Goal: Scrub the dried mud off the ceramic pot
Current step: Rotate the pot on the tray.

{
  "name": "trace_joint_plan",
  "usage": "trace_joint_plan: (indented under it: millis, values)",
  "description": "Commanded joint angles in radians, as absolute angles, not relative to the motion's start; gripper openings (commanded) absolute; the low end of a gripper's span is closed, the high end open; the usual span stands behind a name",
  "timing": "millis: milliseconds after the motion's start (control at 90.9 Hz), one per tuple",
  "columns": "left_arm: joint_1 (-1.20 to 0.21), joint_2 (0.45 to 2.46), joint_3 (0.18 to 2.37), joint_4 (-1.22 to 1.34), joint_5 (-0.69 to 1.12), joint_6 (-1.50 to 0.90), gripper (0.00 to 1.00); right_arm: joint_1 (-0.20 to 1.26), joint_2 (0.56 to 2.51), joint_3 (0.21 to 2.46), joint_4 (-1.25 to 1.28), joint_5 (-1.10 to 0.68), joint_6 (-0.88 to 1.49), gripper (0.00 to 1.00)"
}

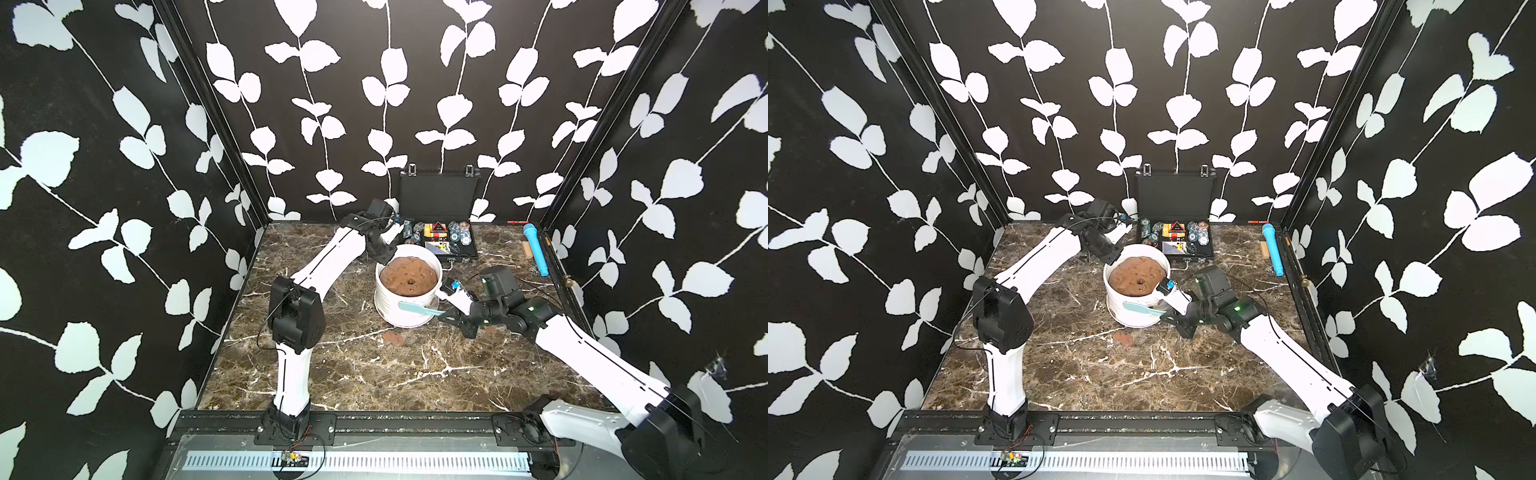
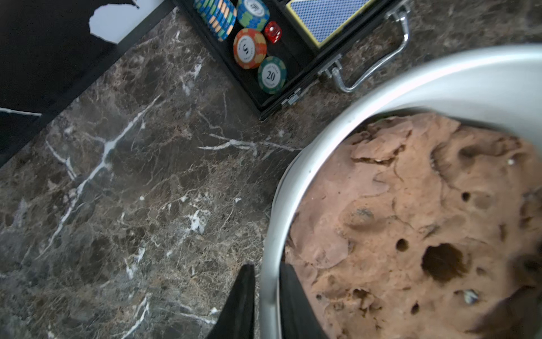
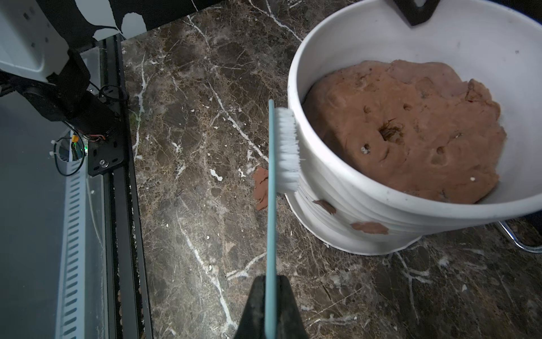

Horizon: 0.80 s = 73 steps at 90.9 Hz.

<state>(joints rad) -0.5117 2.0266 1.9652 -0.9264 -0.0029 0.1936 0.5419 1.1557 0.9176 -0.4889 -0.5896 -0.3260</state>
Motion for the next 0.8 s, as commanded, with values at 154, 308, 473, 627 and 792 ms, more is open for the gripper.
trace_joint_plan:
  millis: [154, 308, 473, 627, 792]
  values:
    - [-0.513, 1.958, 2.062, -1.087, -0.080, -0.019, 0.48, 0.525, 1.133, 0.939, -0.503, -0.632, -0.343, 0.00]
    - [-0.540, 1.834, 1.938, -1.065, -0.129, -0.364, 0.59, 0.522, 1.120, 0.938, -0.515, -0.633, -0.344, 0.00]
    - [-0.637, 1.737, 1.824, -1.129, -0.291, -0.690, 0.65, 0.520, 1.113, 0.931, -0.508, -0.637, -0.344, 0.00]
    - [-0.693, 1.705, 1.756, -1.098, -0.306, -0.840, 0.66, 0.519, 1.106, 0.922, -0.494, -0.648, -0.336, 0.00]
    - [-0.737, 1.744, 1.740, -1.117, -0.321, -0.904, 0.66, 0.517, 1.088, 0.919, -0.505, -0.644, -0.340, 0.00]
